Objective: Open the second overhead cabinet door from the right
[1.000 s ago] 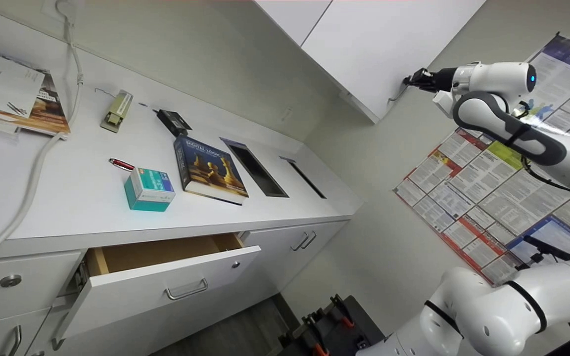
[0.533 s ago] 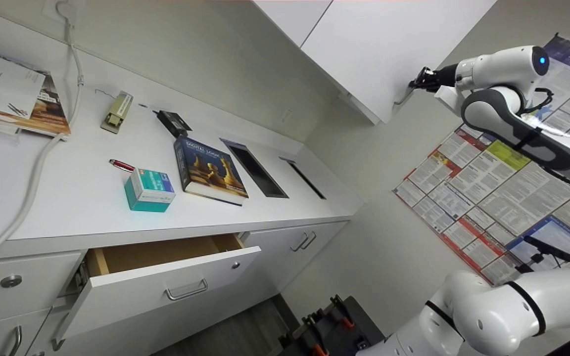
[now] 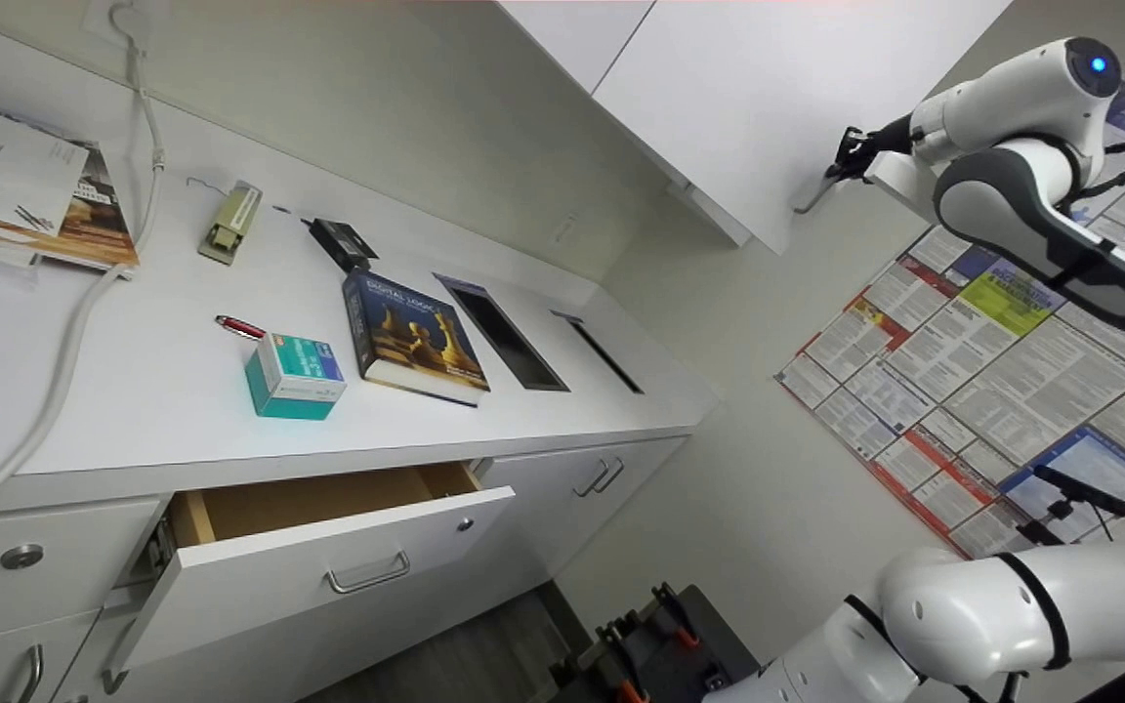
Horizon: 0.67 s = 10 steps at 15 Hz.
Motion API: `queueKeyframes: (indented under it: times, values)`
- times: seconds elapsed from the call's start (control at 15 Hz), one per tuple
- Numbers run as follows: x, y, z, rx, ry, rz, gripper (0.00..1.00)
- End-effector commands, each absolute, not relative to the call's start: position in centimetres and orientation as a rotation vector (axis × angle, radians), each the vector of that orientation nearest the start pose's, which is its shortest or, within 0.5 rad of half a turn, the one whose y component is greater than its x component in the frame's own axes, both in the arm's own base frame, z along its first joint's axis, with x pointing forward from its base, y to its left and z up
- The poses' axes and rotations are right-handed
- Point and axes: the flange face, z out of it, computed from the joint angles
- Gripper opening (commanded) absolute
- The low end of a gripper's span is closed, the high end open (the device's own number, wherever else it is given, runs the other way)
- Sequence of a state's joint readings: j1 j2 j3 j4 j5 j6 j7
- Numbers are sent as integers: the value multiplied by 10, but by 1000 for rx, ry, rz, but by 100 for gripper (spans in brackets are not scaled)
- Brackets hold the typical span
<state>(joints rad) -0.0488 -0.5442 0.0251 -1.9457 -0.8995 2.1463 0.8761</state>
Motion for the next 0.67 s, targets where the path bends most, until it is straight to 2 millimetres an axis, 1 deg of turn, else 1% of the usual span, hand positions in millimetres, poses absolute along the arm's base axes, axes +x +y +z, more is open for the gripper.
queueKeyframes:
  times: [0.0,0.07,0.4,0.47,0.53,0.6]
  values:
    - [422,35,761,2218,-620,1206,2]
    - [420,43,761,2216,-642,1198,35]
    - [407,84,759,2208,-712,1177,36]
    - [404,94,758,2210,-688,1162,41]
    - [401,99,760,2211,-666,1150,47]
    - [398,103,762,2213,-644,1137,55]
